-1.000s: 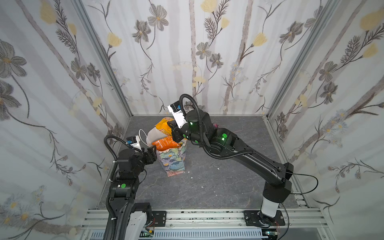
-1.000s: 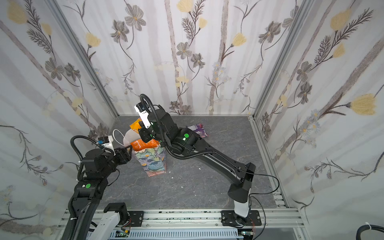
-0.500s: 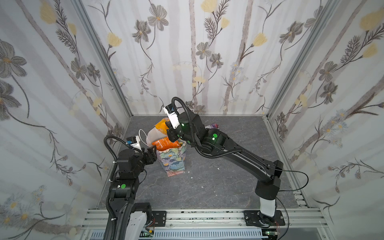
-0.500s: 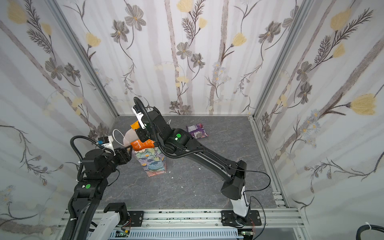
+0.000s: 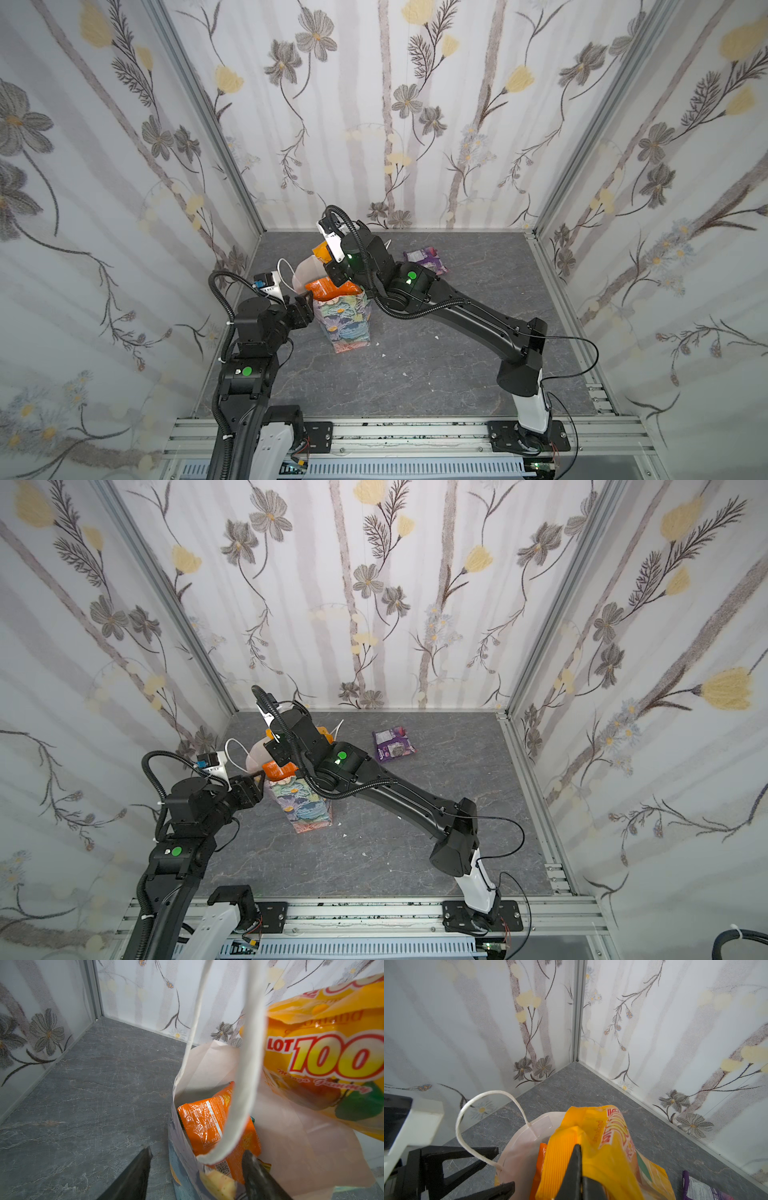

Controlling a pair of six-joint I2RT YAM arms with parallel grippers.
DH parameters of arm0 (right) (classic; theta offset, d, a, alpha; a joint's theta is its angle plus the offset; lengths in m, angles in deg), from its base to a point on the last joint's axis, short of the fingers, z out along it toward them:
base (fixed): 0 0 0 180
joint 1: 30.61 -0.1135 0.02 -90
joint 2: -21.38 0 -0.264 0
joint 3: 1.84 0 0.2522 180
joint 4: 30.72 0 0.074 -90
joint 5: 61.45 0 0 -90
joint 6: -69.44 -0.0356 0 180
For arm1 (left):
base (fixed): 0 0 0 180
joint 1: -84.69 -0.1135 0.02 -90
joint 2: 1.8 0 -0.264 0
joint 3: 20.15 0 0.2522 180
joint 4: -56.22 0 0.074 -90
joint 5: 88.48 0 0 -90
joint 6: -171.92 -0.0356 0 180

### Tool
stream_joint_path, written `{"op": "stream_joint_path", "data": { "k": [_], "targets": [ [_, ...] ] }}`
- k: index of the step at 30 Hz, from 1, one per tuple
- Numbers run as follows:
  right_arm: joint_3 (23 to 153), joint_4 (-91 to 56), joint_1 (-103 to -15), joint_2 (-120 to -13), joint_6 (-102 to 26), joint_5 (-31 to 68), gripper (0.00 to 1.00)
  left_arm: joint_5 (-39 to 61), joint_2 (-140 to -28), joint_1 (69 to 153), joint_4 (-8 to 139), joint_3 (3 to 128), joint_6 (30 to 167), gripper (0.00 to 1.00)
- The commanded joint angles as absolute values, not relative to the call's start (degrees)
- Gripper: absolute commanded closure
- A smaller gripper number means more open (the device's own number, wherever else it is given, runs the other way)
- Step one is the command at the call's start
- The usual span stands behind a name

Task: Place the snacks into the paper bag
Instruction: 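Lower the yellow packet into the white bag held by the left gripper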

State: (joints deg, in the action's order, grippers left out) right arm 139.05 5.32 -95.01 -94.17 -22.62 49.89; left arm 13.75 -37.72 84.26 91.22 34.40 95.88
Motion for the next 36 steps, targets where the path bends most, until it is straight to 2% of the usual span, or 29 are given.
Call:
{"op": "stream_joint_path", "data": {
  "k": [1,7,18,36],
  "targets": [
    [140.0,-1.4,-95.5,-93.0,-21.0,51.0,1.0,13.8,-37.7,84.3,89.4,34.3,95.7,0.31],
    [140.0,-3.6,-99.2,-90.7,-18.6,53.5,1.0,13.8,-37.7,84.2,89.4,34.3,95.6,0.31],
    [140.0,-7.8,-100.0,-91.9,-19.2,51.2,1.0,13.8,-37.7,84.3,89.4,34.3,95.6,0.31],
    [140.0,-7.8,-95.5,-96.0,-20.2,51.8,1.0,14.0,-37.6,84.3,89.4,34.3,95.7,0.3]
  ]
}}
